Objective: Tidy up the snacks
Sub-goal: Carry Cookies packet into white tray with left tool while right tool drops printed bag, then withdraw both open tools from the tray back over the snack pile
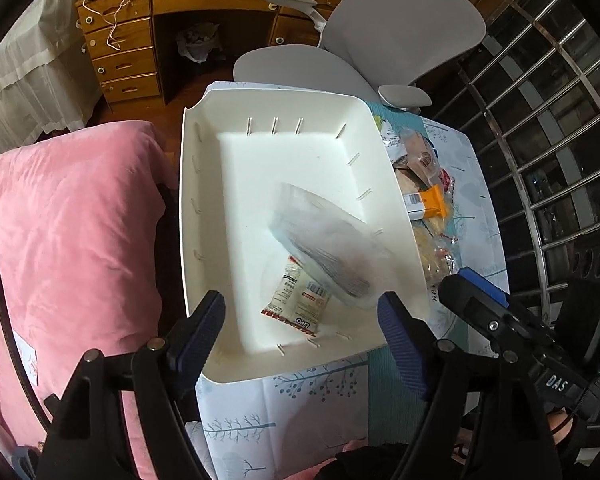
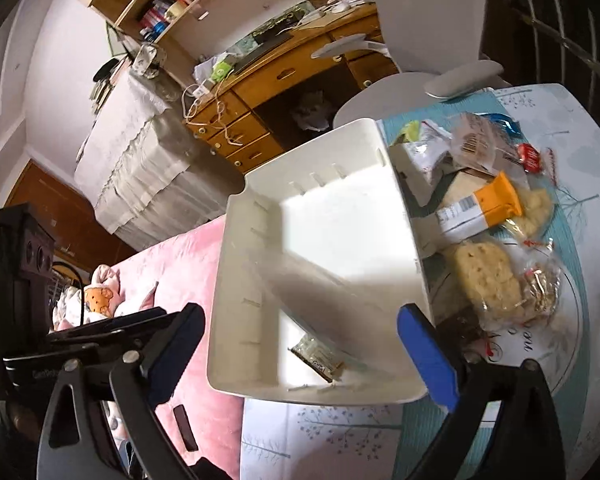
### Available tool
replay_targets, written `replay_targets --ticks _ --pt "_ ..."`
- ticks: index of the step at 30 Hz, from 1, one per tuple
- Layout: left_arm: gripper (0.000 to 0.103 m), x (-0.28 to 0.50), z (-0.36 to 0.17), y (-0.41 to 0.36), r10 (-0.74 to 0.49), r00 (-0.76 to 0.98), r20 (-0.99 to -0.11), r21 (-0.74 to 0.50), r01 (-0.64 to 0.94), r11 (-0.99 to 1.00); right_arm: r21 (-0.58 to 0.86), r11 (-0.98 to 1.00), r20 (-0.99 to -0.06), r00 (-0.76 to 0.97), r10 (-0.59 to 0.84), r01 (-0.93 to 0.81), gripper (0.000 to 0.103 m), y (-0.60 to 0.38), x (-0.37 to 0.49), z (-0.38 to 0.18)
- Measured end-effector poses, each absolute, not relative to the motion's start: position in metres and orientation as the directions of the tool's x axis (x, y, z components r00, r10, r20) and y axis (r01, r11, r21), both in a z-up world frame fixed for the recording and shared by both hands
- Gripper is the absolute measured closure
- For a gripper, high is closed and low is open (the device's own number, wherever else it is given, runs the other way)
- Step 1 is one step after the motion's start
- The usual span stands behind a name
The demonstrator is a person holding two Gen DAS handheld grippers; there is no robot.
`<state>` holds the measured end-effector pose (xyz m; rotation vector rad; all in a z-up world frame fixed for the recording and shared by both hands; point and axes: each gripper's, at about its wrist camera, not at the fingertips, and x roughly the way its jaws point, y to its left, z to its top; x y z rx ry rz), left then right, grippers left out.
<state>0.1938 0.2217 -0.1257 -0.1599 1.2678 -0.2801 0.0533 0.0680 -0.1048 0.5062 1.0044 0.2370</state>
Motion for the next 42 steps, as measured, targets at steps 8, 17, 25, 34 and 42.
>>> replay_targets --ticks 8,17,25,34,42 --pt "0.023 0.186 -0.121 0.205 -0.321 0.295 -0.9 -0.287 0.153 0.946 0.501 0.859 -0.753 0.542 0.372 0.107 0.006 0.045 0.033 -0.111" --pt "0.021 0.162 -0.132 0.166 -0.389 0.255 -0.885 -0.355 0.171 0.919 0.467 0.864 -0.781 0.546 0.303 0.189 0.006 0.013 -0.001 -0.13" --pt "0.021 0.143 -0.147 0.126 -0.39 0.19 -0.901 -0.361 0.17 0.917 0.403 0.886 -0.824 0.511 0.243 0.229 0.006 -0.017 -0.024 -0.146" --pt "0.021 0.137 -0.157 0.086 -0.401 0.174 -0.899 -0.391 0.09 0.916 0.321 0.937 -0.852 0.474 0.222 0.139 0.006 -0.043 -0.035 -0.151" --pt "0.016 0.14 -0.159 0.046 -0.377 0.181 -0.908 -0.381 0.017 0.924 0.205 0.978 -0.861 0.47 0.195 -0.032 0.006 -0.065 -0.032 -0.143"
